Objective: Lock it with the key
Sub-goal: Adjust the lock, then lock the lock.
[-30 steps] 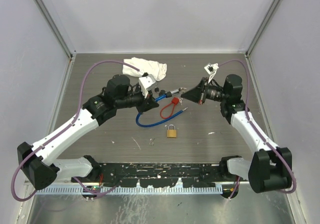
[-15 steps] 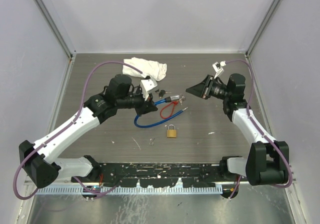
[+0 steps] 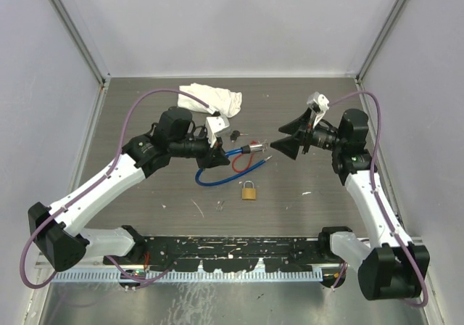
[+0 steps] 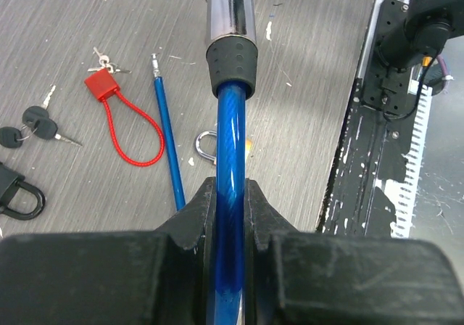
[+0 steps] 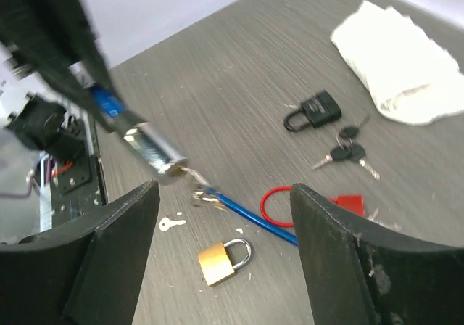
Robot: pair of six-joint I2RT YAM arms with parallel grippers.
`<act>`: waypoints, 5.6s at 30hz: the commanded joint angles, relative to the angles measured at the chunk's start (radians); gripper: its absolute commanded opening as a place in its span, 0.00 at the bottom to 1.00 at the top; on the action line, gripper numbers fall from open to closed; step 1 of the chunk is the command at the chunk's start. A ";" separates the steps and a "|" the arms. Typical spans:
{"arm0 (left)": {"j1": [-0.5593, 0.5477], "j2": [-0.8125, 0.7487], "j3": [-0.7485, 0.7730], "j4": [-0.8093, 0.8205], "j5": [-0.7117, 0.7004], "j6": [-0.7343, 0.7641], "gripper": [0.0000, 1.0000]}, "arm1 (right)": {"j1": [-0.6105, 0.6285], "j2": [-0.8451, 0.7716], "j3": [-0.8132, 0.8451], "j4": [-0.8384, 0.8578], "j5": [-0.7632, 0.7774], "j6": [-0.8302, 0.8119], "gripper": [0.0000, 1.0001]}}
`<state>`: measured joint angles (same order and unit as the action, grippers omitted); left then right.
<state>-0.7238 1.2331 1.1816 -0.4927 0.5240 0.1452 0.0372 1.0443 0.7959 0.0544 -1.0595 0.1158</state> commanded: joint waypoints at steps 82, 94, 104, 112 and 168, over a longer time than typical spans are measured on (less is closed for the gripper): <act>0.058 -0.150 -0.228 0.368 0.257 0.084 0.00 | 0.096 0.209 0.238 -0.468 -0.324 -0.015 0.02; 0.058 -0.130 -0.212 0.298 0.175 0.160 0.00 | 0.097 0.344 0.319 -0.693 -0.341 -0.007 0.01; 0.070 -0.150 -0.224 0.286 0.187 0.091 0.00 | -0.007 0.352 0.487 -0.804 -0.304 -0.246 0.60; 0.164 -0.116 -0.140 0.396 0.227 -0.232 0.00 | -0.143 0.254 0.464 -0.736 -0.286 -0.503 0.68; 0.226 0.250 0.161 1.106 -0.153 -1.053 0.00 | 0.035 0.187 -0.349 0.220 0.485 1.058 0.65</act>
<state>-0.4812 1.5146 1.3144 0.4835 0.4213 -0.9474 0.0681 1.2137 0.4728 0.2745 -0.6476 1.1011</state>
